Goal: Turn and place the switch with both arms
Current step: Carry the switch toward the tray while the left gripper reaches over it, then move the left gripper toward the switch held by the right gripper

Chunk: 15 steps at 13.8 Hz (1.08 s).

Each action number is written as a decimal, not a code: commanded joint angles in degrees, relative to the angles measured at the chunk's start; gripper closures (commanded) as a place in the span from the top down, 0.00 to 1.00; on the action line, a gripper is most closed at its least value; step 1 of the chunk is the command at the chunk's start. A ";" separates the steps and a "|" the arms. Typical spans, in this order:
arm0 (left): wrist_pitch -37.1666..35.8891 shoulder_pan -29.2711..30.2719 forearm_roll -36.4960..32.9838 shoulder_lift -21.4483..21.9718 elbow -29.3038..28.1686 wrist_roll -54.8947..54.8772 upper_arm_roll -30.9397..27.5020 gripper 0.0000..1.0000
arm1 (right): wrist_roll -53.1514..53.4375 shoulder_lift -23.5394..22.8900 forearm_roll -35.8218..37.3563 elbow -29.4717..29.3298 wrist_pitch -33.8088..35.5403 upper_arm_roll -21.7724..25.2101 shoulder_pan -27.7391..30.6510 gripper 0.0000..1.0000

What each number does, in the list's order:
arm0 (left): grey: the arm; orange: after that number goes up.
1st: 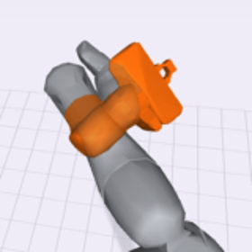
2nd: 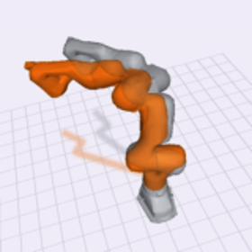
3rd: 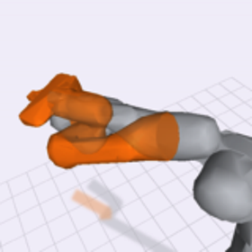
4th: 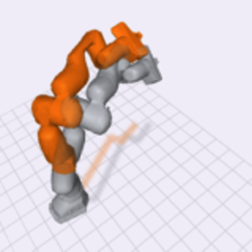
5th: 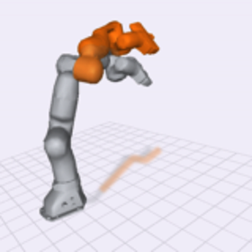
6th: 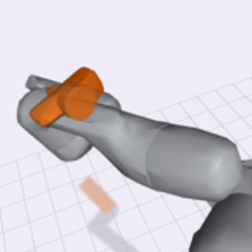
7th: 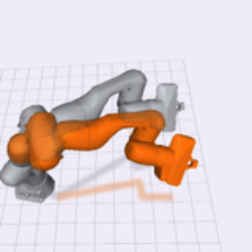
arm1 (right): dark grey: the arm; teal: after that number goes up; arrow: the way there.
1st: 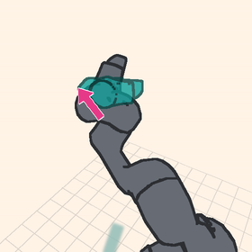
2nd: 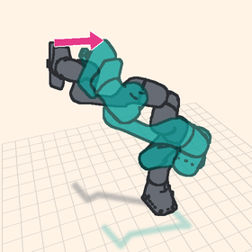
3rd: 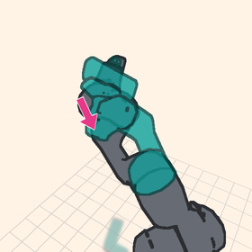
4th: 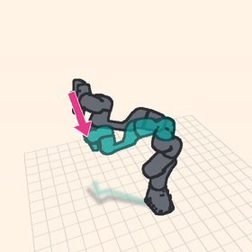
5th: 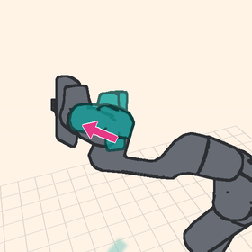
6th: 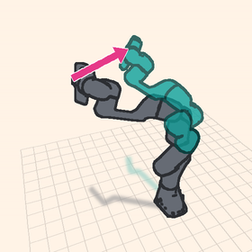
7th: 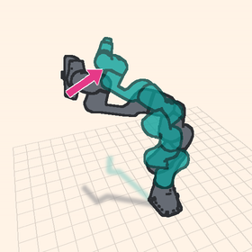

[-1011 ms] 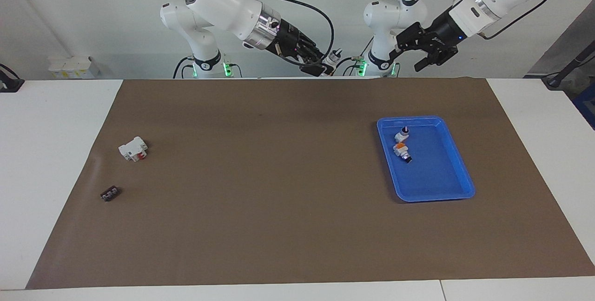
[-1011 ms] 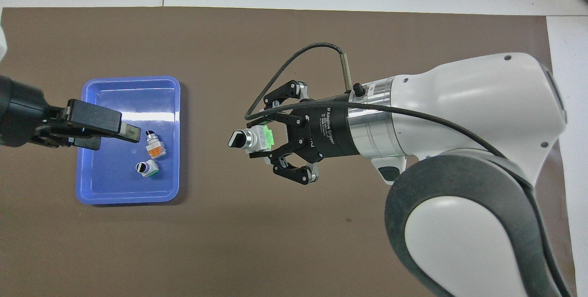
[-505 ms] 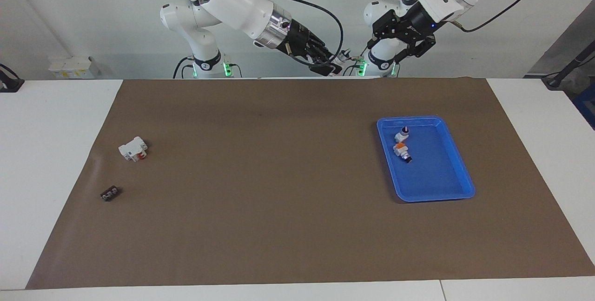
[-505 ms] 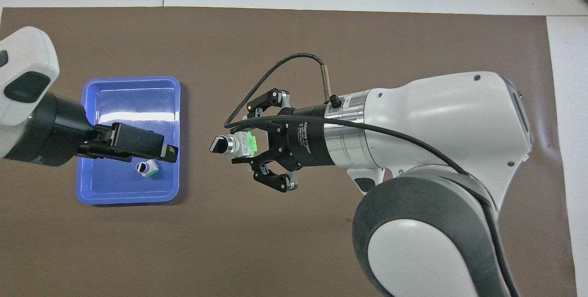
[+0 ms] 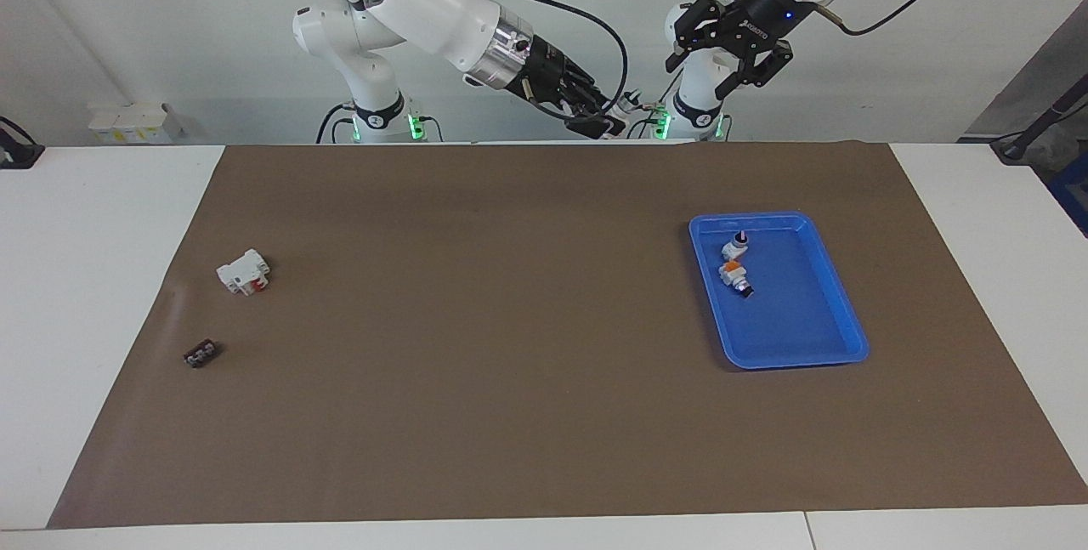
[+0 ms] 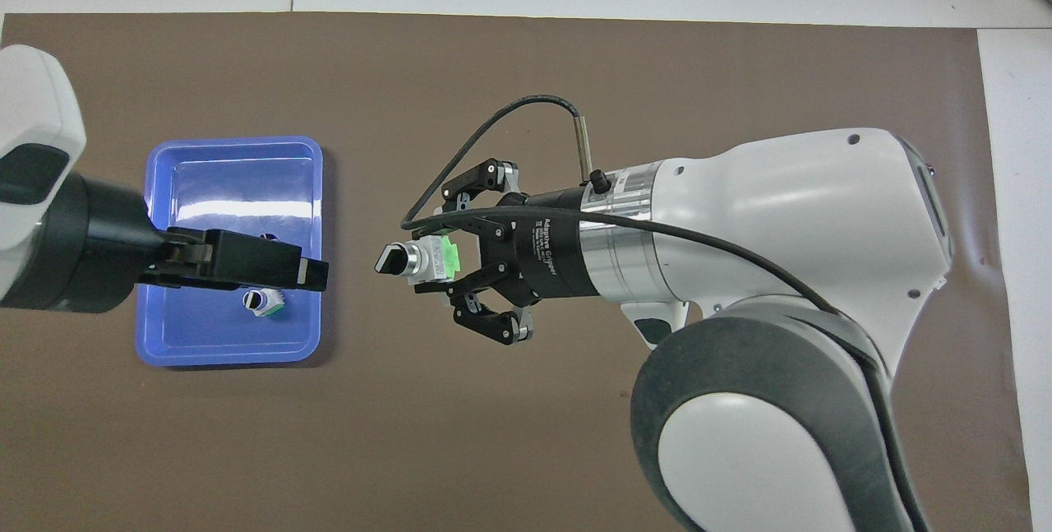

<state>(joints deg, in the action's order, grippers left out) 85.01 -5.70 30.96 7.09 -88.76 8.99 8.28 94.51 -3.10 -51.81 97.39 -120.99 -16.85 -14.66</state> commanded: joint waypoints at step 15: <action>11.67 -1.86 9.38 3.55 -9.06 -17.60 1.83 0.49 | 0.32 0.55 -1.10 0.61 -1.00 -0.20 0.16 0.00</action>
<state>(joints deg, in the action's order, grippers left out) 96.39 -6.81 39.37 8.78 -95.44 -6.70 10.53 94.51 -3.10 -51.81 97.39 -121.00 -16.85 -14.66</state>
